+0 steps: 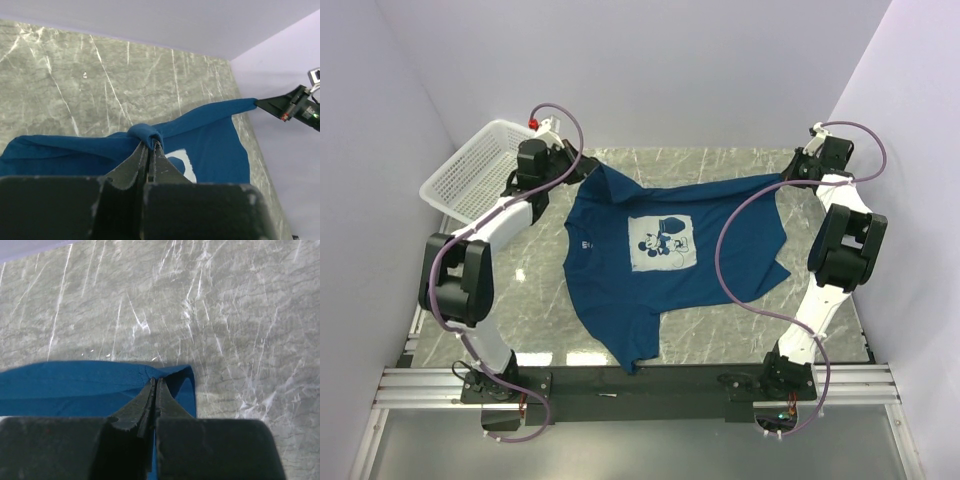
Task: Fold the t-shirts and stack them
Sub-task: Fold the tshirt
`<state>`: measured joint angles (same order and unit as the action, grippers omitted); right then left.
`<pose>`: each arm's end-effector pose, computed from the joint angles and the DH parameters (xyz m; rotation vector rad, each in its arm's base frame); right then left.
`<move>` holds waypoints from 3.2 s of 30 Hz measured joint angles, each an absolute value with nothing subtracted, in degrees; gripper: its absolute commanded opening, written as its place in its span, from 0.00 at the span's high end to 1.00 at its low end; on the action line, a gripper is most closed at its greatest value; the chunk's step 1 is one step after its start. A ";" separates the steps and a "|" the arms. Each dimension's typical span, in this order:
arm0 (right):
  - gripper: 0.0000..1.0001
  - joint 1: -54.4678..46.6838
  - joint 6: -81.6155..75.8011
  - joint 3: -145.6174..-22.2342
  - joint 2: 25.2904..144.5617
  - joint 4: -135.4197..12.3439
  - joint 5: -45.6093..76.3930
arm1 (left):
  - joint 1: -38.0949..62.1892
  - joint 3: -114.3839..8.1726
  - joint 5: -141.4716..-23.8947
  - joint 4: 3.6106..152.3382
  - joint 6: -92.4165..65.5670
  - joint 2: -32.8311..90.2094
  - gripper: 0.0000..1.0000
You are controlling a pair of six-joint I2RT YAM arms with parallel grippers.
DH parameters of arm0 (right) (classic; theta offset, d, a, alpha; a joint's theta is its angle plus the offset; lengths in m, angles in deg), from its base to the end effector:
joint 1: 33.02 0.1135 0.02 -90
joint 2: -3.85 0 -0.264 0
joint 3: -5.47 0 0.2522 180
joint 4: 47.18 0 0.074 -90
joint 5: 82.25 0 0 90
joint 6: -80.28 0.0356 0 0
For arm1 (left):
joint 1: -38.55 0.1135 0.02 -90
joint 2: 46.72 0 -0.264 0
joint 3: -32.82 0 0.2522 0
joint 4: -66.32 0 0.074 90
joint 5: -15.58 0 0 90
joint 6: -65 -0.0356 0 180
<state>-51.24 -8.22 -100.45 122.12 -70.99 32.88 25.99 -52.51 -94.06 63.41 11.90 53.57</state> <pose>0.4580 -0.1348 0.2294 0.1277 2.1469 0.3135 0.4034 -0.1021 0.2857 -0.1365 1.8596 -0.9153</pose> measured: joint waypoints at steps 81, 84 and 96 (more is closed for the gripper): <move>0.39 -56.24 -12.57 -87.21 111.98 -72.67 40.09 | 25.84 -33.32 -100.62 61.07 15.35 40.77 0.99; 0.39 -56.26 -12.90 -86.57 111.22 -72.87 41.68 | 25.57 -33.25 -100.79 61.05 15.38 40.77 0.99; 0.39 -56.26 -13.86 -84.69 110.26 -73.15 43.65 | 24.59 -30.45 -100.03 61.51 15.38 40.37 0.99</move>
<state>-56.26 -13.86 -84.69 110.26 -73.15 43.65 24.59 -30.45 -100.03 61.51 15.38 40.37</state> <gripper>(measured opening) 0.606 0.022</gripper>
